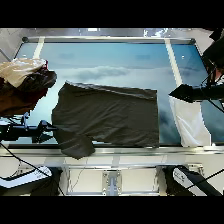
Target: Fold the shirts.
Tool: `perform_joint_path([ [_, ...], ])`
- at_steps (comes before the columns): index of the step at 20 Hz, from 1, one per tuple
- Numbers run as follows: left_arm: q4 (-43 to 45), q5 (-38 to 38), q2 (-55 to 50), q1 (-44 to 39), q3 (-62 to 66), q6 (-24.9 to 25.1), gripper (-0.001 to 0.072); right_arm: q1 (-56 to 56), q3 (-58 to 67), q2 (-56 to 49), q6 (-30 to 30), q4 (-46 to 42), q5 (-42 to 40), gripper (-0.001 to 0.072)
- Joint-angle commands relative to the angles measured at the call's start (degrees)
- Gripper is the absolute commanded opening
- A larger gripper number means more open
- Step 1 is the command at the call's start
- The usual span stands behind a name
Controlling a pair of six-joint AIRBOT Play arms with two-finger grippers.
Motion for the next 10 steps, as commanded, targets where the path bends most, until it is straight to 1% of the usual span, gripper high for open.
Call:
perform_joint_path([
  [1, -5.09, 1.11, -1.38, -0.04, -0.04, 2.27, 0.0559, -0.02, -0.02, 0.04, 0.02, 1.44, 0.02, 0.0386],
  [2, -6.21, 1.14, -1.62, -0.04, -0.04, 3.10, 0.0556, -0.02, -0.02, 0.04, 0.02, 1.51, 0.00, 0.0386],
  [3, -6.62, 1.09, -1.95, -0.07, -0.04, 3.13, 0.0537, -0.02, -0.02, 0.04, 0.02, 1.60, 0.00, 0.0386],
  [4, -6.62, 1.09, -2.25, -0.42, -0.04, 3.13, 0.0500, -0.02, -0.02, 0.04, 0.04, 1.75, 0.00, 0.0386],
  [6, -6.75, 1.05, -2.82, -1.84, -0.04, 3.13, 0.0485, -0.02, -0.02, 0.04, 0.04, 2.64, 0.00, 0.0385],
  [7, -6.75, 1.01, -3.02, -2.86, -0.04, 3.13, 0.0442, -0.02, -0.02, 0.04, 0.04, 3.04, 0.00, 0.0385],
  [10, -6.78, 0.94, -3.21, -5.97, -0.04, 4.07, 0.0033, -0.04, -0.02, 0.04, 0.02, 2.60, 0.02, 0.0384],
])
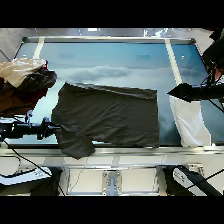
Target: Fold the shirts.
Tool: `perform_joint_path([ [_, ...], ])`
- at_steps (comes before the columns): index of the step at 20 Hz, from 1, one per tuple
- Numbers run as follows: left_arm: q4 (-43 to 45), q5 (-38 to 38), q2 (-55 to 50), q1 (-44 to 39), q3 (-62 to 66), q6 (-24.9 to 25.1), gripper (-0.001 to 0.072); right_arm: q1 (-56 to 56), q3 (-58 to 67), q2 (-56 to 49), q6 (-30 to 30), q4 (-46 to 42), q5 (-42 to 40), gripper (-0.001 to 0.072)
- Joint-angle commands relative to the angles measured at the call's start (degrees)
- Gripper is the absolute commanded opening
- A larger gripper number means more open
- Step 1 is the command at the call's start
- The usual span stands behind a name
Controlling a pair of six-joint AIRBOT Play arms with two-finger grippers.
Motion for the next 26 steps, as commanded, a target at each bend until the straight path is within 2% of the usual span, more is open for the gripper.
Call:
perform_joint_path([
  [1, -0.46, -0.11, -0.35, -2.93, -0.02, 1.79, 0.0014, -0.04, -0.02, 0.04, 0.02, -1.07, 0.02, 0.0385],
  [3, -0.50, -0.13, -0.33, -3.23, -0.02, 1.75, 0.0014, -0.04, -0.09, 0.02, 0.20, -9.16, 1.44, 0.0385],
  [5, -0.48, -0.09, -0.11, -3.13, 0.07, 1.77, 0.0014, -0.70, -2.51, 0.02, 3.19, -20.11, 5.25, 0.0385],
  [6, -0.50, -0.07, -0.11, -3.15, 0.22, 1.77, 0.0014, -2.08, -5.42, 0.04, 4.42, -21.84, 7.23, 0.0385],
  [8, -0.94, 0.11, -0.11, -3.15, 0.52, 1.79, 0.0014, -6.25, -14.58, 0.02, 4.94, -17.25, 8.90, 0.0385],
  [10, -1.36, 0.13, -0.11, -3.15, 0.52, 1.79, 0.0014, -9.25, -23.39, -0.42, 4.79, -11.41, 6.78, 0.0386],
  [14, -1.36, 0.11, -0.11, -3.15, 0.52, 1.77, 0.0015, -9.81, -33.75, -4.92, 2.43, -8.85, 3.30, 0.0387],
  [19, -1.33, 0.07, -0.11, -3.15, 0.52, 1.79, 0.0014, -9.79, -36.35, -11.10, 1.51, -6.38, -0.74, 0.0387],
  [26, -1.36, 0.09, -0.11, -3.17, 0.52, 1.77, 0.0014, -8.17, -36.41, -14.14, 1.49, -6.21, -3.17, 0.0385],
])
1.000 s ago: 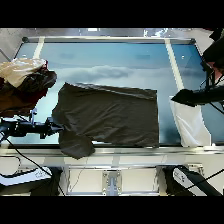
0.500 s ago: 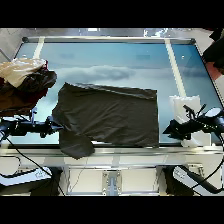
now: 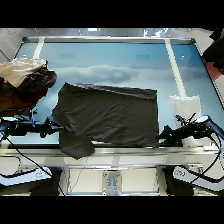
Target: Fold the shirts.
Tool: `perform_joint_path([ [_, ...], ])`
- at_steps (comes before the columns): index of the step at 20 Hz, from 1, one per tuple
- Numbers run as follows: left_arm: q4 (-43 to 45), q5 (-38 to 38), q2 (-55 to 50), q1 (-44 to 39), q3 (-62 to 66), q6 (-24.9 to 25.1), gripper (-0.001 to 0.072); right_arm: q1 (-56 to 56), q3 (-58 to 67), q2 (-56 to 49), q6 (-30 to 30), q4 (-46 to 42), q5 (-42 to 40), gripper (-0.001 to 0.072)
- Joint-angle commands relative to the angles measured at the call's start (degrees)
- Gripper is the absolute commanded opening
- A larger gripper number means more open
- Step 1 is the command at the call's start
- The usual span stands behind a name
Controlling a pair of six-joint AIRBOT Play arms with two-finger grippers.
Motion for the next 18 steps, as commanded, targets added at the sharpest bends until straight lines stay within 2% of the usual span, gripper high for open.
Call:
perform_joint_path([
  [1, -0.02, 0.00, 0.04, -0.02, 0.04, 0.00, 0.0014, 2.82, -0.24, -1.84, -0.11, 0.59, -1.90, 0.0385],
  [3, 0.00, -0.02, 0.04, -0.02, 0.04, 0.00, 0.0014, 7.89, -0.22, -2.64, -0.09, 1.09, -4.28, 0.0371],
  [4, 0.00, -0.15, 0.04, -0.02, 0.04, 0.00, 0.0014, 10.19, -0.22, -2.64, -0.09, 1.64, -5.46, 0.0267],
  [5, 0.00, -0.31, 0.04, -0.02, 0.04, 0.00, 0.0014, 11.96, -0.09, -2.62, -0.11, 2.91, -6.05, 0.0046],
  [6, -0.07, -0.52, 0.04, -0.02, 0.04, 0.02, 0.0014, 13.25, 0.26, -2.60, -1.49, 5.16, -5.77, 0.0008],
  [8, -3.63, -1.42, 0.98, 0.02, 0.28, 0.28, 0.0014, 13.81, 1.62, -2.16, -7.04, 12.02, -1.14, 0.0008],
  [10, -11.98, -4.83, 4.50, 0.15, 2.34, 4.31, 0.0013, 13.81, 4.42, 0.90, -7.58, 15.85, 4.13, 0.0008],
  [11, -16.04, -6.82, 7.02, 0.31, 4.11, 4.72, 0.0013, 13.81, 6.40, 3.48, -7.56, 16.17, 6.47, 0.0008],
  [15, -33.29, -9.88, 21.03, 4.74, 14.34, 4.63, 0.0013, 13.66, 19.21, 19.30, -3.98, 16.02, 11.43, 0.0008],
  [18, -53.33, -9.88, 31.82, 13.35, 20.65, 2.91, 0.0012, 13.68, 32.44, 29.99, -0.46, 15.54, 10.95, 0.0008],
])
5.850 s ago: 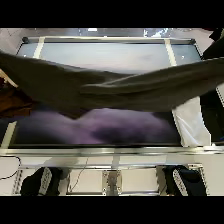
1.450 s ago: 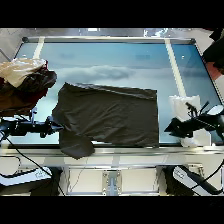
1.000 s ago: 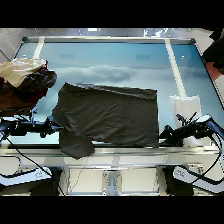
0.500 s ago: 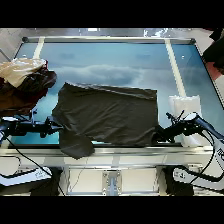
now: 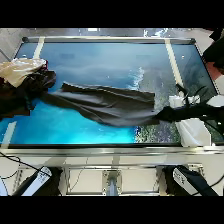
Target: Fold the shirts.
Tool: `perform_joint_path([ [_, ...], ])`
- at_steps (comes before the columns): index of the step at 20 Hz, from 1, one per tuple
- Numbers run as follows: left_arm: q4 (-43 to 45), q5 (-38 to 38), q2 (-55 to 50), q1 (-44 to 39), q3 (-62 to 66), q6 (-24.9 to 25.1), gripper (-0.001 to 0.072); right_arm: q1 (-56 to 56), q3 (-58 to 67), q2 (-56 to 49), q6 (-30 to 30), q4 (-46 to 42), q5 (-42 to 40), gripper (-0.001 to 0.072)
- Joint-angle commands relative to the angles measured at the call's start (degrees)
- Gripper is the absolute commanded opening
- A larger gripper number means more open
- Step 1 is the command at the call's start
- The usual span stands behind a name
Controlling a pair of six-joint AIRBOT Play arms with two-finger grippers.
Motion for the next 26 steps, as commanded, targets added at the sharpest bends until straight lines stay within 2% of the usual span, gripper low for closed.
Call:
perform_joint_path([
  [1, -22.58, -1.33, 12.09, 8.79, 7.76, -2.38, 0.0012, 0.09, 15.34, 12.28, 4.48, 0.11, 0.50, 0.0007],
  [2, -23.02, -1.57, 14.58, 10.67, 10.43, -3.17, 0.0012, 0.11, 20.04, 14.51, 6.01, -0.83, -0.33, 0.0007],
  [4, -20.74, -3.61, 15.56, 6.86, 16.94, -3.39, 0.0012, 0.11, 30.23, 17.64, 8.57, -4.83, -0.61, 0.0006],
  [8, -3.72, -2.14, 13.53, -7.10, 32.30, -6.32, 0.0011, 0.11, 48.57, 18.47, 11.72, -18.25, -0.59, 0.0005],
  [9, 3.74, -0.66, 13.40, -8.90, 36.74, -6.67, 0.0012, 0.11, 51.98, 18.05, 11.82, -21.55, -0.61, 0.0005],
  [12, 31.34, 4.68, 13.40, -14.78, 47.84, -12.87, 0.0011, 0.11, 56.92, 16.55, 11.87, -28.68, -0.61, 0.0006],
  [15, 57.92, 5.60, 12.48, -28.28, 50.88, -17.64, 0.0011, 0.13, 57.18, 13.66, 11.89, -30.99, -0.35, 0.0005],
  [17, 78.09, 4.66, 8.59, -37.68, 50.86, -23.45, 0.0011, 0.13, 57.13, 9.57, 11.89, -30.91, 1.36, 0.0005],
  [18, 85.29, 3.17, 5.33, -41.44, 50.86, -24.63, 0.0011, 0.13, 56.94, 6.82, 11.98, -30.67, 3.32, 0.0005],
  [19, 88.08, 2.16, 1.88, -43.85, 50.73, -24.65, 0.0011, 0.13, 56.13, 3.96, 12.33, -30.14, 5.11, 0.0005],
  [23, 85.81, 2.03, -14.53, -45.48, 48.59, -24.37, 0.0012, 0.55, 44.22, -8.52, 11.41, -22.18, 4.68, 0.0006],
  [26, 85.99, 4.59, -27.30, -44.39, 45.57, -24.17, 0.0012, 3.87, 31.85, -17.62, 11.15, -21.94, -5.03, 0.0006],
])
